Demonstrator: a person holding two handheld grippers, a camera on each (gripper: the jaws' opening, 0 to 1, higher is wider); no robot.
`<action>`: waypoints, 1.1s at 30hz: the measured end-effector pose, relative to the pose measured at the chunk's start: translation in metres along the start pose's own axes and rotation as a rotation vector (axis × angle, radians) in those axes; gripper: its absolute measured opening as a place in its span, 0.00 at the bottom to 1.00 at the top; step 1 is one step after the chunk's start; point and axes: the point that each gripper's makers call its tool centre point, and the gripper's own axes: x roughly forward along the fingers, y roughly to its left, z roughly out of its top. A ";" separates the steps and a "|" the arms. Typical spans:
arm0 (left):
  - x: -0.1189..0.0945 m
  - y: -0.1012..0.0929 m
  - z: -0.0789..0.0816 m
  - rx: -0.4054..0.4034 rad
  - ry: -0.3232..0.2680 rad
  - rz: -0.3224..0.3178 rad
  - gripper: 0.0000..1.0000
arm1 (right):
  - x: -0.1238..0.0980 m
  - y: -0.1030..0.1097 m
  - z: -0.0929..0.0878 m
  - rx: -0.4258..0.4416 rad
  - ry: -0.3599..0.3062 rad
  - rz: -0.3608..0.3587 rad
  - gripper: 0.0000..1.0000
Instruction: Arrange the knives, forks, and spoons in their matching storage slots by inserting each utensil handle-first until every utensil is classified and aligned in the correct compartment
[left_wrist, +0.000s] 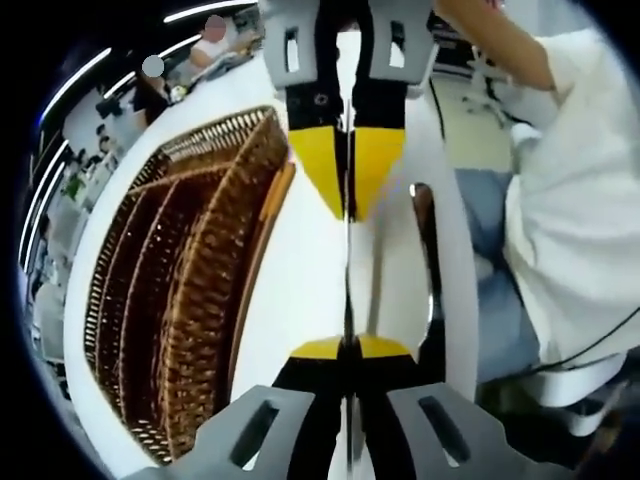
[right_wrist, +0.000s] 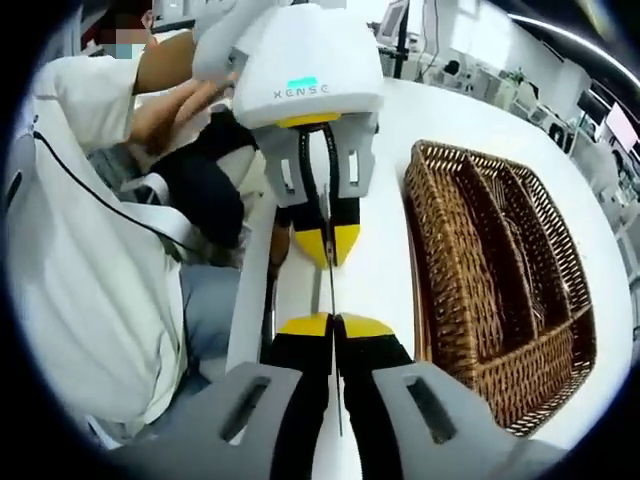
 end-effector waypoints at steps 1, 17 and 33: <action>0.000 -0.001 0.000 -0.004 0.001 -0.003 0.02 | 0.000 0.000 0.000 -0.003 0.000 -0.001 0.01; -0.006 0.005 0.003 0.042 0.056 0.026 0.02 | -0.021 -0.006 -0.001 0.028 -0.056 -0.043 0.02; -0.025 0.035 0.006 0.127 0.114 0.113 0.02 | -0.026 -0.019 0.010 -0.036 -0.095 -0.148 0.01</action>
